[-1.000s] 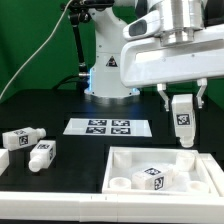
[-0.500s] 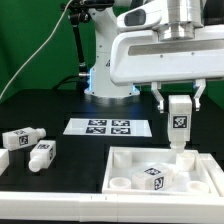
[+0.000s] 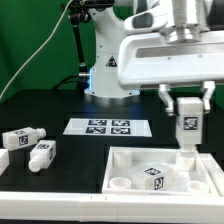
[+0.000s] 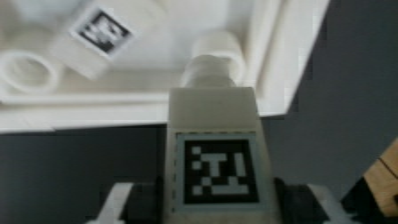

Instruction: Assemble one leg

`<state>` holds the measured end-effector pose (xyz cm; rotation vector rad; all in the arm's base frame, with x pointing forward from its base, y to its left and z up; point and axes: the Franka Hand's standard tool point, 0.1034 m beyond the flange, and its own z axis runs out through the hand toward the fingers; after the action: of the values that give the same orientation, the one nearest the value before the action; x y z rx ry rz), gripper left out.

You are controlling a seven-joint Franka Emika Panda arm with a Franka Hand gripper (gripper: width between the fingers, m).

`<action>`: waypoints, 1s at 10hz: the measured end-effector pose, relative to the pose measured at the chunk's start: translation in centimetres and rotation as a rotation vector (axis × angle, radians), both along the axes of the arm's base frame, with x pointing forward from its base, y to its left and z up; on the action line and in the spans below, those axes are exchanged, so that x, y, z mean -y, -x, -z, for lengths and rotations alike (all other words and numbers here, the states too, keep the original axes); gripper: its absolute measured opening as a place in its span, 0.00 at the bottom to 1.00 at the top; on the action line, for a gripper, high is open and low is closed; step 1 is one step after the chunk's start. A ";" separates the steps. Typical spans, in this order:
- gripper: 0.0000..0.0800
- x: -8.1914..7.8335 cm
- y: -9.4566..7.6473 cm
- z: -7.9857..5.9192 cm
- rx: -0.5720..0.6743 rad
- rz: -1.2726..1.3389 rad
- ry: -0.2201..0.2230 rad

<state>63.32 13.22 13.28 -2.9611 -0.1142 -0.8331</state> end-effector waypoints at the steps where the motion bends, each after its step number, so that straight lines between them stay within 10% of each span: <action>1: 0.36 -1.0 -0.9 0.2 0.000 -0.019 0.004; 10: 0.36 -0.3 -1.7 2.4 -0.043 -0.069 0.049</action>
Offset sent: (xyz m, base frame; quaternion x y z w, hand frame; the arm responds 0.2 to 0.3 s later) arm 0.0000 0.0000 0.0000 0.0000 0.0000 0.0000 1.0000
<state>65.04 13.55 10.86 -2.9994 -0.2361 -0.7696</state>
